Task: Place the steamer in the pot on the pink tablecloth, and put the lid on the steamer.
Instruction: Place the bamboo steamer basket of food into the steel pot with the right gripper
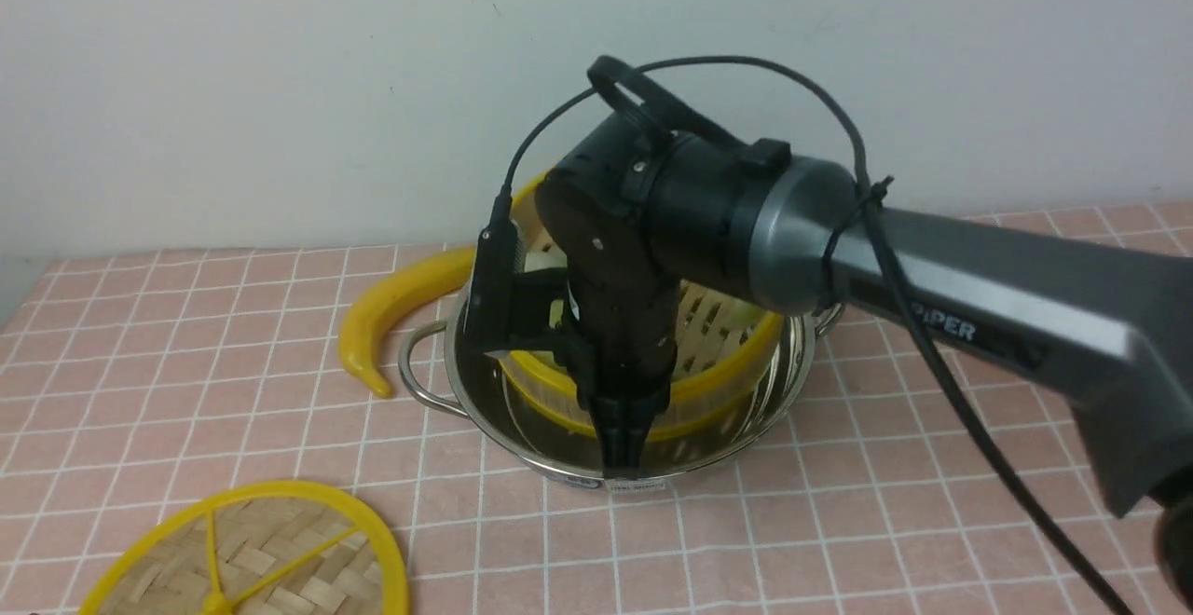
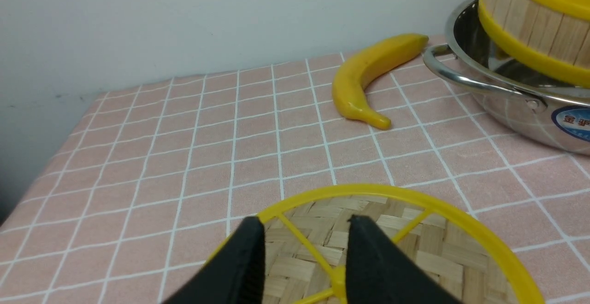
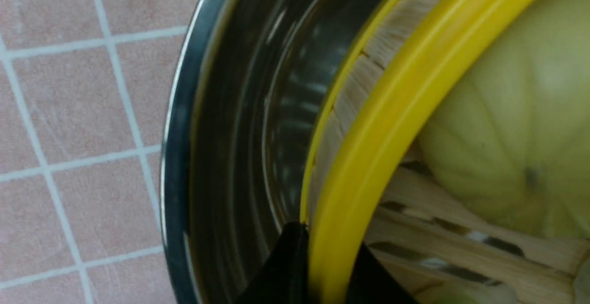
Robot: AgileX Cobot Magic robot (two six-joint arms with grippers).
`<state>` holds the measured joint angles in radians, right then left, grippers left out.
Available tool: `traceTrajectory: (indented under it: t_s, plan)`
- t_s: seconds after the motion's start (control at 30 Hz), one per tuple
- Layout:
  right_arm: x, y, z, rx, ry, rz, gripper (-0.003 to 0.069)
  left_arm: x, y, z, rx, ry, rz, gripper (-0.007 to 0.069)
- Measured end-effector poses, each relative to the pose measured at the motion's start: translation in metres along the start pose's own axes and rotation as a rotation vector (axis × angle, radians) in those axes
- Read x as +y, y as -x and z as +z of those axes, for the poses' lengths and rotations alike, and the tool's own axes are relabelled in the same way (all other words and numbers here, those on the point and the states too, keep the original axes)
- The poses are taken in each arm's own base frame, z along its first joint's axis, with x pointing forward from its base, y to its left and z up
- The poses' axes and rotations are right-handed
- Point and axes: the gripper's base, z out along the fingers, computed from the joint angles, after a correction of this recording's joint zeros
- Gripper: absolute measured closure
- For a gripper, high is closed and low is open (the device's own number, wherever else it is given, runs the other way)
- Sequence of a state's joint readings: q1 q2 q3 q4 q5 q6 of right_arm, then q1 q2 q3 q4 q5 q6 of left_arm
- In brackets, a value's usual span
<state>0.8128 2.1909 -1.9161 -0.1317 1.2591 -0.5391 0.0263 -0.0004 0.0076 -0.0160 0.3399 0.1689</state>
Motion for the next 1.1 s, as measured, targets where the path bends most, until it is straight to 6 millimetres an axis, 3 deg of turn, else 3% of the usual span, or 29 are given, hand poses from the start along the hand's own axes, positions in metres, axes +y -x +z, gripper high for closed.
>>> traceTrajectory:
  t_s: [0.43,0.5,0.73,0.87,1.03,1.1]
  plan:
    - [0.003,0.002,0.008,0.000,0.029,0.041,0.0594,0.000,0.000,0.000,0.000,0.000,0.000,0.0382]
    - [0.003,0.002,0.008,0.000,0.029,0.045,0.0569,0.000,0.000,0.000,0.000,0.000,0.000,0.0382]
    - [0.000,0.004,0.005,-0.018,0.005,0.055,0.0337,0.000,0.000,0.000,0.000,0.000,0.000,0.0382]
    - [-0.001,0.004,0.005,-0.014,-0.011,0.086,0.0247,0.000,0.000,0.000,0.000,0.000,0.000,0.0382]
    - [-0.003,0.003,0.000,-0.020,-0.026,0.136,0.0218,0.000,0.000,0.000,0.000,0.000,0.000,0.0382]
    - [-0.005,0.002,-0.018,-0.052,-0.048,0.151,0.0224,0.000,0.000,0.000,0.000,0.000,0.000,0.0382]
